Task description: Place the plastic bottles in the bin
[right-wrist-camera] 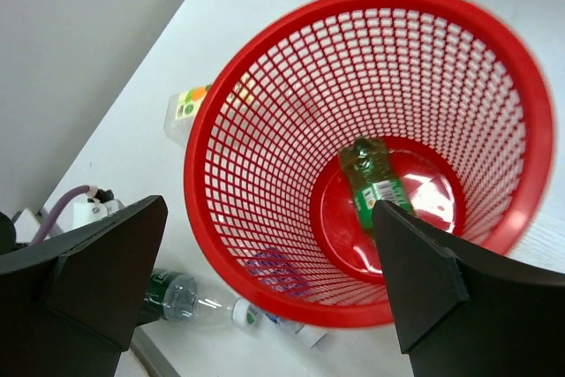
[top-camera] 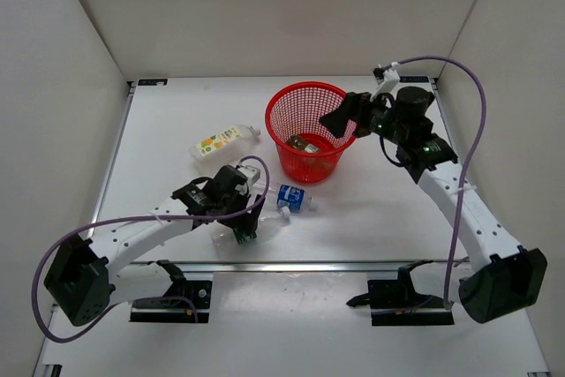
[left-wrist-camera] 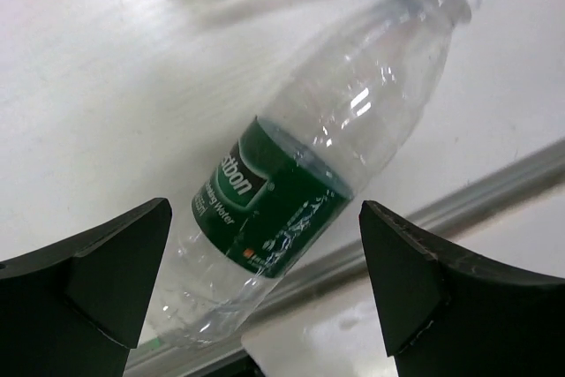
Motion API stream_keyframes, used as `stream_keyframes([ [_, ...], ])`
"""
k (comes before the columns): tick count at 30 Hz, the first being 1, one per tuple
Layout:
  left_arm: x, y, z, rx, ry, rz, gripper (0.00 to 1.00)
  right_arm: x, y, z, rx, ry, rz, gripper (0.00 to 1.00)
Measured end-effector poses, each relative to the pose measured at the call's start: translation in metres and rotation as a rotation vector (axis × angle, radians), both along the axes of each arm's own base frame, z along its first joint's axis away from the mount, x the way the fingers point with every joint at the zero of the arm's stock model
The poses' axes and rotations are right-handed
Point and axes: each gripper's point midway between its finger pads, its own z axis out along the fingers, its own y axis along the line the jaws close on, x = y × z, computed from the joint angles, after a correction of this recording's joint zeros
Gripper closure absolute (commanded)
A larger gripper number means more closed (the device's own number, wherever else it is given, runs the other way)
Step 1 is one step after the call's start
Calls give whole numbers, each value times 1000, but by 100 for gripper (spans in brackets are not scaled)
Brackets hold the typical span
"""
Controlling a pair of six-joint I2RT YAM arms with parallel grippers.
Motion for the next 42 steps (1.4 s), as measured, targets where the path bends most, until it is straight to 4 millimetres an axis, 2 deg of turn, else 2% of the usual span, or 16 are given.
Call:
stream_keyframes([
  [4,12,-10,-1,-2,-62,17,2,-12,-19,27,7,-68,-63,1],
  [9,18,-18,-17,28,-51,3,2,-25,-50,48,19,-131,-151,0],
  [13,13,-23,-21,42,-51,-40,2,-34,-58,48,12,-126,-181,1],
  [17,2,-30,-24,38,-40,-97,1,-38,-67,35,4,-100,-205,1],
  [23,-4,-23,-39,104,-11,-100,1,-44,-74,18,-11,-56,-232,1],
  [26,-9,-22,-47,150,9,-107,15,-49,-75,19,-8,-65,-233,1],
  [28,-12,-20,-50,170,23,-106,33,-53,-76,20,-6,-72,-233,1],
  [30,-11,-21,-46,168,24,-101,41,-55,-77,22,-7,-79,-234,1],
  [31,-11,-23,-42,160,19,-103,46,-56,-78,22,-9,-80,-237,1],
  [33,-8,-27,-28,135,0,-103,49,-58,-80,20,-19,-75,-246,1],
  [36,-3,-42,14,52,-54,-113,50,-62,-86,13,-39,-66,-260,0],
  [39,3,-59,78,-84,-136,-140,50,-68,-92,-3,-63,-36,-268,1],
  [42,13,-69,154,-233,-251,-146,47,-78,-92,-28,-85,11,-244,1],
])
